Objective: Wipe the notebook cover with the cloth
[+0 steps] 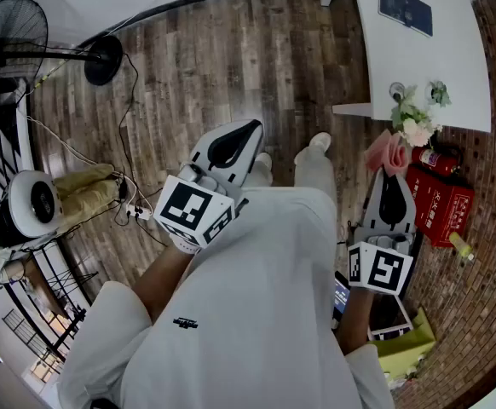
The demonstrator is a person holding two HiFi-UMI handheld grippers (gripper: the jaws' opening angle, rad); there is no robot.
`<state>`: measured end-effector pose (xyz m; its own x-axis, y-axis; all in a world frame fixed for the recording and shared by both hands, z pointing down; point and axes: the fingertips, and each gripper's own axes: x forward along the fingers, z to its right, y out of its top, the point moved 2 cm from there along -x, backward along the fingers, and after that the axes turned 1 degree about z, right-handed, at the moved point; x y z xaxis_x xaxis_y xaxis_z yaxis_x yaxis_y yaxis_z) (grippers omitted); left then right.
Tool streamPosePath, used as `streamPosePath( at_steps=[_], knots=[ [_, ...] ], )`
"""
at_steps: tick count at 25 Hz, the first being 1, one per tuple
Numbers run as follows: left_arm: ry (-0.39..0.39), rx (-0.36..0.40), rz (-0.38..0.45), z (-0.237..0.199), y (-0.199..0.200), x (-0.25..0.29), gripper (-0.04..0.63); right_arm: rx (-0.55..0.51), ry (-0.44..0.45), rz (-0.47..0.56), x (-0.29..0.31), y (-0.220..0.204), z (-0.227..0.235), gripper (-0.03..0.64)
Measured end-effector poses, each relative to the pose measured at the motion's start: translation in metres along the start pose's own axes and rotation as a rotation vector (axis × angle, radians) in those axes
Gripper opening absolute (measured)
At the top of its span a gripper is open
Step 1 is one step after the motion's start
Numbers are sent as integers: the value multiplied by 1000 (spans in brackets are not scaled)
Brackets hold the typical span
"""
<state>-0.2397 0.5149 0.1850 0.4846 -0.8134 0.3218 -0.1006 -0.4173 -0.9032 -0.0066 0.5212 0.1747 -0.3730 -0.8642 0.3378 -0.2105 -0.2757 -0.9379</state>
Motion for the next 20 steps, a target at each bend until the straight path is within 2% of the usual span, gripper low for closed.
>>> streamPosePath(
  at_steps=[8, 12, 16, 20],
  knots=[
    [-39, 54, 11, 46, 13, 19, 18, 96, 31, 90, -8, 8, 1, 18],
    [-80, 107, 9, 76, 23, 35, 18, 135, 13, 135, -13, 7, 22, 18],
    [-90, 118, 3, 90, 20, 42, 18, 193, -24, 192, -25, 4, 44, 17],
    [-114, 134, -27, 105, 15, 57, 18, 194, -16, 195, -31, -2, 61, 17]
  ],
)
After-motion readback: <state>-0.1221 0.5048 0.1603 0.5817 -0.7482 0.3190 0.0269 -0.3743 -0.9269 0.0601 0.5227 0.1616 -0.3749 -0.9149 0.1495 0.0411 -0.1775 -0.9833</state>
